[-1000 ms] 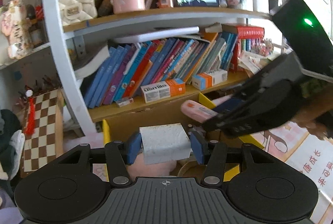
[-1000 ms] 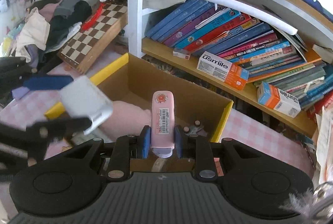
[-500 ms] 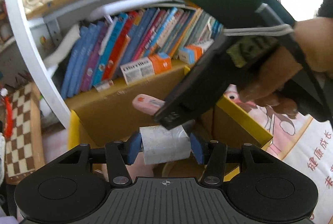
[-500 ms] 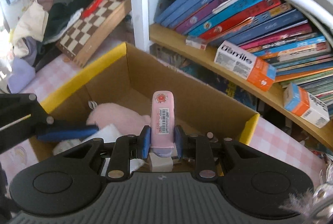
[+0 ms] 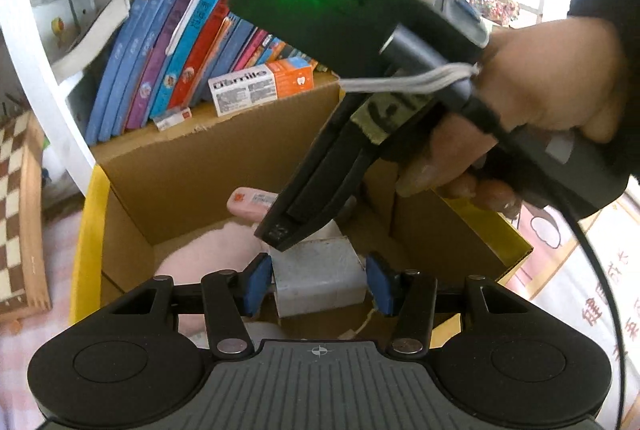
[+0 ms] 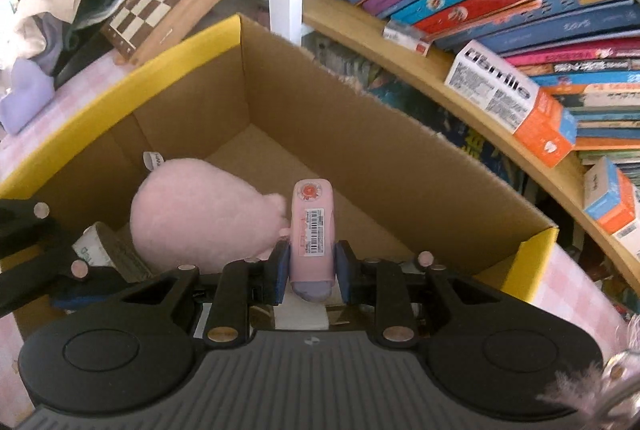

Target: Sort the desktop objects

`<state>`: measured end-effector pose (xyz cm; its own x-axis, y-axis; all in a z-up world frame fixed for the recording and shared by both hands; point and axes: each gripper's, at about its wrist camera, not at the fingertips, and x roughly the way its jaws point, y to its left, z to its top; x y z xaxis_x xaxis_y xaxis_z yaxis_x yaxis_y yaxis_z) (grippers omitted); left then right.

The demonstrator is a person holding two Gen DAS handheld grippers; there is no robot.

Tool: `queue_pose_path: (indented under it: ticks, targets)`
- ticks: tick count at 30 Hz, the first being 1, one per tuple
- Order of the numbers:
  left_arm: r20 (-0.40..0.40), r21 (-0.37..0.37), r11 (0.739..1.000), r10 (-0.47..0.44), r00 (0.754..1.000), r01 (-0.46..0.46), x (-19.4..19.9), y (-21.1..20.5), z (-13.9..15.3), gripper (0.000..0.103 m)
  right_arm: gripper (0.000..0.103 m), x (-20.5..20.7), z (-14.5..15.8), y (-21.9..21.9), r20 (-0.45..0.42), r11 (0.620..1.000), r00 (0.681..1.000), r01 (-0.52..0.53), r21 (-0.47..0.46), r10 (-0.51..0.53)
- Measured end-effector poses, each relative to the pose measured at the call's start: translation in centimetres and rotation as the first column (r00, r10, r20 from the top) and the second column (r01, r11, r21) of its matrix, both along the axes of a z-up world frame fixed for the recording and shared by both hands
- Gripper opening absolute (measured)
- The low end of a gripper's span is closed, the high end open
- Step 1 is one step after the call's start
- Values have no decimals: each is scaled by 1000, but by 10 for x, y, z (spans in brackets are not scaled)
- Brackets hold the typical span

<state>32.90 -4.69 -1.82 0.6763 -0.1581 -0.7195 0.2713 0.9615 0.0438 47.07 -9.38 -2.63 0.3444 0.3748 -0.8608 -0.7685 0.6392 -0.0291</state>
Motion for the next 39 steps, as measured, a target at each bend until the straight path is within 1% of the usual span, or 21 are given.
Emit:
queue_pose_path:
  ticks: [2, 5, 6, 7, 8, 10, 14, 17, 18, 19, 20, 22, 31, 35, 39]
  targets:
    - [-6, -21, 1000, 9, 1000, -9, -1, 3, 0, 52, 23, 1, -3, 1, -7, 1000, 1000, 5, -4, -5]
    - [3, -30, 999, 11, 1000, -11, -4, 4, 2, 52, 23, 1, -3, 1, -10, 1000, 1000, 15, -3, -15]
    - [6, -33, 999, 12, 1000, -11, -5, 5, 3, 54, 25, 0, -2, 0, -4, 1000, 1000, 19, 0, -19]
    - [9, -35, 999, 12, 1000, -12, -6, 5, 4, 54, 32, -1, -1, 0, 6, 1000, 1000, 22, 1, -22]
    - [12, -38, 999, 13, 1000, -12, -7, 6, 5, 54, 34, -3, 1, -1, 22, 1000, 999, 26, 1, -26]
    - [19, -39, 999, 14, 1000, -13, -9, 7, 6, 60, 37, -5, 5, -2, 38, 999, 999, 31, 10, -32]
    - [40, -24, 1000, 21, 999, -20, -16, 8, 12, 62, 43, -12, 16, -8, 58, 998, 997, 49, 44, -51]
    - [66, -13, 999, 30, 997, -29, -23, 9, 18, 69, 48, -20, 25, -13, 66, 996, 996, 60, 70, -64]
    - [78, -8, 999, 33, 996, -32, -25, 10, 20, 71, 52, -23, 28, -15, 68, 995, 995, 63, 81, -69]
    - [97, 0, 999, 36, 995, -37, -29, 10, 24, 73, 58, -26, 32, -17, 74, 994, 994, 67, 91, -74]
    - [115, 5, 999, 40, 993, -41, -34, 12, 27, 74, 61, -30, 36, -19, 84, 992, 993, 72, 101, -81]
    - [145, 8, 999, 48, 988, -49, -42, 16, 33, 79, 67, -38, 44, -24, 102, 989, 990, 83, 121, -96]
    - [243, -10, 996, 84, 966, -84, -79, 35, 58, 84, 74, -81, 89, -51, 192, 964, 963, 148, 220, -192]
    - [275, -32, 994, 106, 956, -102, -96, 43, 67, 85, 74, -107, 97, -58, 217, 959, 952, 167, 230, -218]
    - [287, -47, 992, 128, 949, -119, -116, 52, 71, 85, 74, -136, 101, -64, 241, 950, 936, 196, 243, -255]
